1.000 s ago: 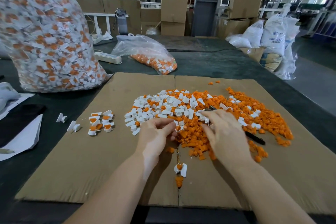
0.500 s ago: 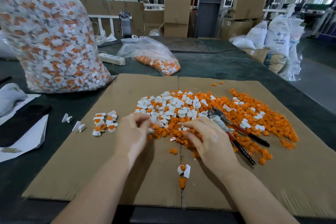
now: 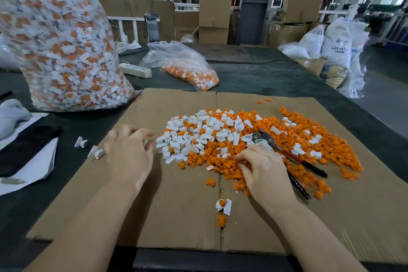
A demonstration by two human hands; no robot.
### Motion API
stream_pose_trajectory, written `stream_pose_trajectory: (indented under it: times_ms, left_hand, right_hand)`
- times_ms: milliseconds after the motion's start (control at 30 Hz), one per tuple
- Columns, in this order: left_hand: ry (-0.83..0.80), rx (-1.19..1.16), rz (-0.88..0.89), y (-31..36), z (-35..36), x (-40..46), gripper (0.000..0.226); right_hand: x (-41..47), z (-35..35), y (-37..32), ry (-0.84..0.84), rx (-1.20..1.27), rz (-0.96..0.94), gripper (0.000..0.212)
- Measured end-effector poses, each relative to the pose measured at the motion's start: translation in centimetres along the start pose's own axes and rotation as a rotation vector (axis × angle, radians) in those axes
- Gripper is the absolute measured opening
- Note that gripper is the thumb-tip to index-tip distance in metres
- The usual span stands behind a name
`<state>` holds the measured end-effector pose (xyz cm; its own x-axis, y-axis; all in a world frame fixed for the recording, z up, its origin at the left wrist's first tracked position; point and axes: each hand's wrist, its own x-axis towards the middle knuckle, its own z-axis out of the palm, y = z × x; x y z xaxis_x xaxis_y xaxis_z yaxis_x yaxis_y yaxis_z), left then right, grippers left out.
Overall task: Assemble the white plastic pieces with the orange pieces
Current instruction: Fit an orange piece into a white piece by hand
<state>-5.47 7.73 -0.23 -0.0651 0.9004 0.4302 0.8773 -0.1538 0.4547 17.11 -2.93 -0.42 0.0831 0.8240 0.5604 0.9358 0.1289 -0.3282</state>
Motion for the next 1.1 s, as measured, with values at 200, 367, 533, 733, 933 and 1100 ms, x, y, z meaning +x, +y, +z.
stream_pose_trajectory:
  times_ms: [200,367,533,733,933,1100]
  left_hand:
    - [-0.279,-0.248,0.189,2.4,0.5,-2.2,0.012]
    - [-0.374,-0.176,0.214,3.1,1.2,-2.7,0.008]
    - [-0.482,-0.623,0.047,5.3,1.1,-3.5,0.008]
    - [-0.59,-0.934,-0.14,7.4,1.5,-4.2,0.006]
    - [-0.578,-0.887,-0.071,8.8,2.3,-3.7,0.006]
    - [-0.348,-0.535,0.115,9.7,3.3,-1.5,0.007]
  right_hand:
    - [0.0,0.5,-0.3,-0.066,0.021,0.026,0.011]
    - [0.0,0.6,-0.9,-0.059,0.059,-0.017,0.011]
    - [0.0,1.1,-1.6,-0.029,0.087,-0.069,0.019]
    - [0.2,1.1,-1.6,0.053,0.193,0.002,0.019]
    - [0.5,1.4,-1.1,0.071,0.326,0.137,0.015]
    - [0.2,1.9,-0.4,0.215,0.307,0.205,0.01]
